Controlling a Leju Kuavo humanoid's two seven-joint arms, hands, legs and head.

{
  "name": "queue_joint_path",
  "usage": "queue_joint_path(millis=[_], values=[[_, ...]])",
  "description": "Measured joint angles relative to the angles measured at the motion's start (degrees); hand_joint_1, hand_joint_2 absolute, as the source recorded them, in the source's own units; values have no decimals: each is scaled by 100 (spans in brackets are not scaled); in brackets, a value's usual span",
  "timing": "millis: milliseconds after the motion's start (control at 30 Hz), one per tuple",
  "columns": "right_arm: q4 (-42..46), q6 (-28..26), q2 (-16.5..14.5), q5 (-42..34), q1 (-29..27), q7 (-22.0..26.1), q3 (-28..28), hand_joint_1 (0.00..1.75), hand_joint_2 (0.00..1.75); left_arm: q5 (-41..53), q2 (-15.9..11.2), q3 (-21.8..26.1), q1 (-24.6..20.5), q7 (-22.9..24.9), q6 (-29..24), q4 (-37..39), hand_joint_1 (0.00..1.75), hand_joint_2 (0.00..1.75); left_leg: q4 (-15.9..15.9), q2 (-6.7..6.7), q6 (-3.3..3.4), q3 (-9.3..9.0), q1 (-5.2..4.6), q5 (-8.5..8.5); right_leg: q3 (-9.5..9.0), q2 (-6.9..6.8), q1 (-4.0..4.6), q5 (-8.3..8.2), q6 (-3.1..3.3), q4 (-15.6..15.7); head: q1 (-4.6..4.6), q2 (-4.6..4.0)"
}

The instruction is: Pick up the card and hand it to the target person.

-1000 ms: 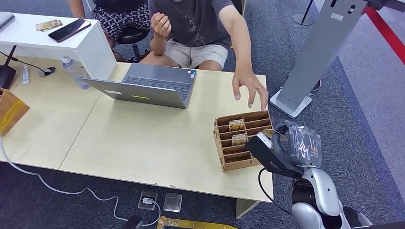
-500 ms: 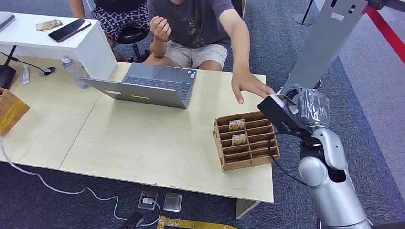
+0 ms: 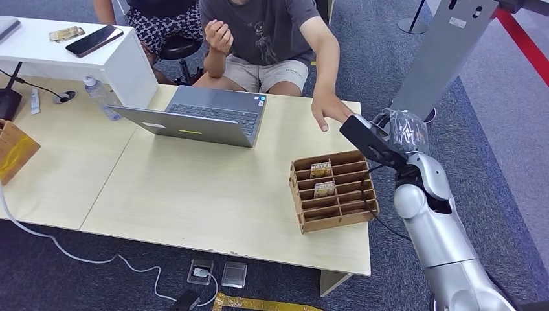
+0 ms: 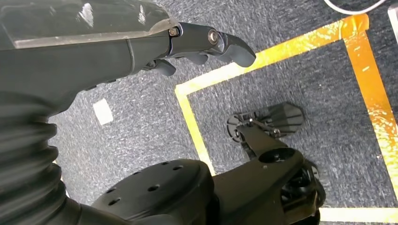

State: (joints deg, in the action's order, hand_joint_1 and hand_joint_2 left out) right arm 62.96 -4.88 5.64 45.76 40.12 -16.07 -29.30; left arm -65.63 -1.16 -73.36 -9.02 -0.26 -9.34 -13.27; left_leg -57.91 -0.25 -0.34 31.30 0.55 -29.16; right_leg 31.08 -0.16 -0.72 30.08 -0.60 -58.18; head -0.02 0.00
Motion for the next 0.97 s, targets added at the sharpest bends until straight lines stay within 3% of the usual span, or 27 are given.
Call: queue_joint_path(millis=[133,333,467,767,967], values=[[-555,-84,-206,-99,233,165,-46,0,175,-32,10,7,20,-49,-48,0,0,175,0,-1,0,1,0,0,2,-1,0,0,0,-2,-4,0],[-1084,-110,-421,-150,412,230,-109,0,175,-36,34,9,63,-146,-91,0,0,175,0,-2,0,5,0,0,7,-1,0,1,-1,-1,-3,0],[-1309,-143,-498,-213,497,257,-131,0,175,-67,51,28,78,-187,-148,0,0,0,0,-1,0,4,0,0,6,-1,-1,0,-1,-1,2,0],[-1465,-289,-521,-327,536,233,-189,0,175,-72,32,130,92,-225,60,0,0,0,-1,-1,0,0,0,1,7,0,0,0,0,-1,-2,0],[-781,-227,-263,-577,335,104,-163,0,175,-67,-43,181,123,-285,171,0,0,0,-3,0,0,-2,0,0,10,0,-1,0,-1,1,-1,0]])
